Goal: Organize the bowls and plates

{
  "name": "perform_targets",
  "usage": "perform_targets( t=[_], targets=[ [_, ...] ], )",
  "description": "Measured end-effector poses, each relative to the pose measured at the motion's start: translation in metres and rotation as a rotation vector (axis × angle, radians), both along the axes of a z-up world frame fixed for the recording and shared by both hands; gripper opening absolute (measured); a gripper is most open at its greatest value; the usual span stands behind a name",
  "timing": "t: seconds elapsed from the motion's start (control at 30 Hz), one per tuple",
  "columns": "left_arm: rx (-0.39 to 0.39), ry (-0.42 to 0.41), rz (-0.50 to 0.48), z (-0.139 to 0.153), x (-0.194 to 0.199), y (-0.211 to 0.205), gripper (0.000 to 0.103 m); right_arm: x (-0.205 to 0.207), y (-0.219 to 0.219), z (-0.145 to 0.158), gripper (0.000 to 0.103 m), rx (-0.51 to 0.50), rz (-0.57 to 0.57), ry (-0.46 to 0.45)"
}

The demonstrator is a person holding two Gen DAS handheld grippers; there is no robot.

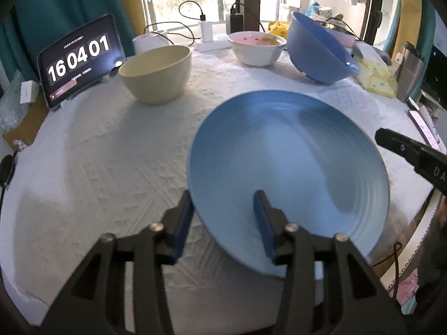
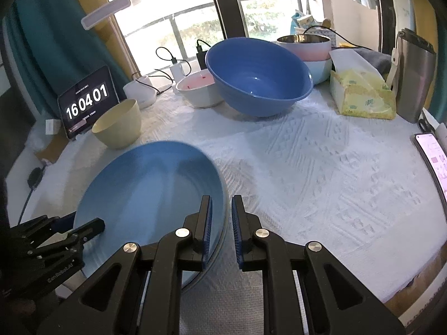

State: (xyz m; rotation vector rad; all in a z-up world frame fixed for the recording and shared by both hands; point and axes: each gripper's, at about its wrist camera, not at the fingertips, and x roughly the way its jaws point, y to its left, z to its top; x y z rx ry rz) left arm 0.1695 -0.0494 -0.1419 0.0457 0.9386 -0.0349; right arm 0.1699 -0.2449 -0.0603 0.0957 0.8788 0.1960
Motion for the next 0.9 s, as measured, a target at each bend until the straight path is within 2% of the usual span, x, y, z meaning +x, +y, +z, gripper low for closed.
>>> perform_targets(
  t=[0.23, 0.43, 0.57, 0.6, 0.67, 0.7, 0.9],
  targets=[
    [0.02, -0.017, 0.01, 0.003, 0.0, 0.001, 0.047, 0.002, -0.005, -0.005, 0.018, 0.014, -0.004, 0.013],
    [-0.004, -0.054, 0.067, 0.01, 0.001, 0.013, 0.05, 0.005, -0.011, -0.007, 0.024, 0.034, -0.015, 0.018],
    [-0.024, -0.06, 0.097, 0.01, 0.004, 0.019, 0.06, 0.006, -0.014, -0.007, 0.026, 0.042, -0.017, 0.015],
    [-0.029, -0.062, 0.102, 0.01, 0.005, 0.02, 0.062, 0.006, -0.015, -0.007, 0.027, 0.045, -0.018, 0.014],
    [-0.037, -0.063, 0.11, 0.009, 0.007, 0.021, 0.064, 0.007, -0.017, -0.008, 0.041, 0.057, -0.025, 0.013],
    [-0.039, -0.062, 0.111, 0.009, 0.007, 0.02, 0.064, 0.007, -0.018, -0.008, 0.044, 0.063, -0.026, 0.014],
    [-0.042, -0.045, 0.105, 0.003, 0.015, 0.017, 0.065, 0.011, -0.017, -0.013, 0.045, 0.074, -0.017, 0.024]
  ],
)
